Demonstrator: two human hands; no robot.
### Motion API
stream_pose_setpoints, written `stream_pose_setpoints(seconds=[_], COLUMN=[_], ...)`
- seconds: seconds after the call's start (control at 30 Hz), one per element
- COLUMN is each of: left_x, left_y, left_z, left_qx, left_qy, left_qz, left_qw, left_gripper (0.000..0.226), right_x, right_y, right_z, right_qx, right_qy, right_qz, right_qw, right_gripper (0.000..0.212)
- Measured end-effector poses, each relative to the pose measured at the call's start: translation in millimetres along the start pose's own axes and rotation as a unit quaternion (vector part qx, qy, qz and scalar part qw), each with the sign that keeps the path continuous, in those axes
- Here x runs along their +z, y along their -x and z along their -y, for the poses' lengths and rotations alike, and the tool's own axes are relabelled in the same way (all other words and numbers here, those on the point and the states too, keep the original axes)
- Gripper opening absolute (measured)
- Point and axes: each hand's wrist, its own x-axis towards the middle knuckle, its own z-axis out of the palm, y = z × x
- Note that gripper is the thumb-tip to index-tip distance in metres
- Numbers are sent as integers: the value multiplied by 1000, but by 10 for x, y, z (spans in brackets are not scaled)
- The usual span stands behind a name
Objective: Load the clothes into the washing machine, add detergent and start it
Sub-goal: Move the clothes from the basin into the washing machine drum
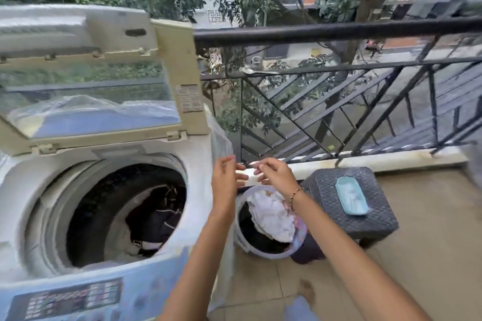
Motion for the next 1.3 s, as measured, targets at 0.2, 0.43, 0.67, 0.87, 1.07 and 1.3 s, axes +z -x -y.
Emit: stream_pose_setpoints(seconds=[0.2, 0.43, 0.67, 0.87, 1.07, 1.3], left_x=[940, 1288, 1285, 1070, 809, 619], left_y=[-86, -354, -956, -1453, -1719, -1820], left_z=[703, 1540, 2495, 3455, 4084, 4387], left_qx=[-92, -220, -268, -298, -345, -389], left_qy=[-44, -73, -107, -131, -147, -140], left_qz=[-15, -73, -84, -87, -84, -88], left_qw=[995, 970, 954, 942, 923, 906], left_gripper=[12, 14, 17, 15, 14, 13], right_x=[-933, -1320, -1176, -848, -554, -408], right_y=[-411, -897, -1503, -1910, -2200, -2435], right_z=[-657, -1433, -2753, -3858, -4517, -4778], right_qx=[71, 155, 255, 261, 189, 145], right_qy=[9, 30, 89, 197, 343, 388], right_qz=[-24, 9, 26, 120, 213, 164], right_qw=[997, 987, 963, 938, 895, 895], right_gripper=[20, 35, 31, 40, 85, 93])
